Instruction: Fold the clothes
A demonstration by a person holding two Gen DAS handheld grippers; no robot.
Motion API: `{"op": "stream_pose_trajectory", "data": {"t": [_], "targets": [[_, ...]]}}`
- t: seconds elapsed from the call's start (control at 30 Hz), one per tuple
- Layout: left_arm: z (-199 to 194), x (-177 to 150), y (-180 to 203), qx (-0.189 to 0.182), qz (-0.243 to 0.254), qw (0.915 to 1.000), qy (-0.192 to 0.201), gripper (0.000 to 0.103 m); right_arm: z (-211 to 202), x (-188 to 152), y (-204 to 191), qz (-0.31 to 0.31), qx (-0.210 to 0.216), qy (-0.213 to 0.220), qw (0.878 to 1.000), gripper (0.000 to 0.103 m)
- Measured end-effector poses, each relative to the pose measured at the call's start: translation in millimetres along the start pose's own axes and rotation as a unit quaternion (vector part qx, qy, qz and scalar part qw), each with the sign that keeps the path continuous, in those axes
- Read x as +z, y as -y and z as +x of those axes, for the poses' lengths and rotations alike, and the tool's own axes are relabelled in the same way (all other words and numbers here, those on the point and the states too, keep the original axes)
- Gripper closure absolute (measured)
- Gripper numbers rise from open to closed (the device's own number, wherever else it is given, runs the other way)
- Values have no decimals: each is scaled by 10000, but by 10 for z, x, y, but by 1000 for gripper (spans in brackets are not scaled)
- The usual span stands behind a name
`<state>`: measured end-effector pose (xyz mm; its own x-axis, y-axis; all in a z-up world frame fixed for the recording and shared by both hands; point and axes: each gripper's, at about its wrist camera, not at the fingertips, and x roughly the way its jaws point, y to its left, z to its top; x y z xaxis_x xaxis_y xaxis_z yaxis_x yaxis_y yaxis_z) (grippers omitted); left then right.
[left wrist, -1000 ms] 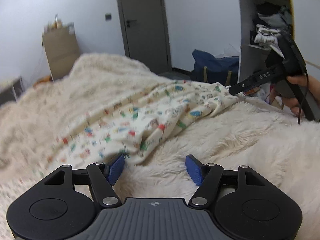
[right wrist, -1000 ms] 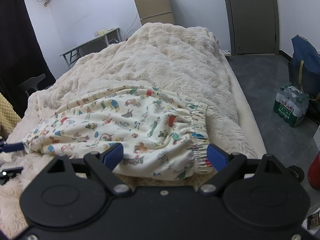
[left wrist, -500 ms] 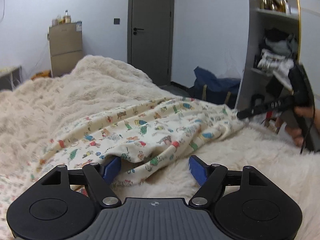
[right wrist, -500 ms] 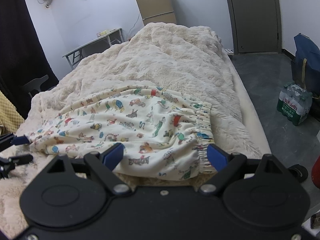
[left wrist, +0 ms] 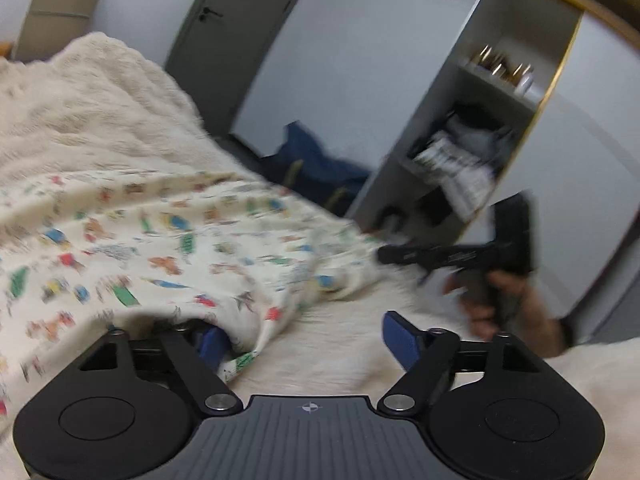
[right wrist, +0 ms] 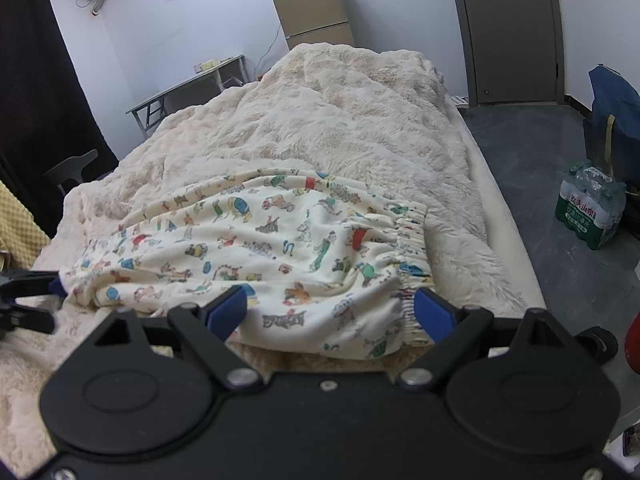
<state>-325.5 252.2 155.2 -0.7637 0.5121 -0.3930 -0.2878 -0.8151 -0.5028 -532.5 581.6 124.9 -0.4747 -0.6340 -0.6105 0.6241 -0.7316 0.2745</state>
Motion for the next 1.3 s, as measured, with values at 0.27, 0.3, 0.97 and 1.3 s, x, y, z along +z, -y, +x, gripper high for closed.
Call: {"op": "stream_pose_trajectory", "data": {"t": [0.27,0.3,0.97,1.3], "targets": [[-439,-86,-224,-1079,-780,9898,499,60,-20,13,-1,-12,71,-16,10000,13],[-450,-102,-237,-1041,-825,9899,490,60,-30,22,21,34,137,-31,9999,13],[-223,-82,-317,-10,-1231,9911,498,99,280,-492,1226,4026,2286,-669,8838,12],[-360,-123,-378,-444,-1368,9871,711,101,746,-373,1528,4873,2452,26,8381,75]]}}
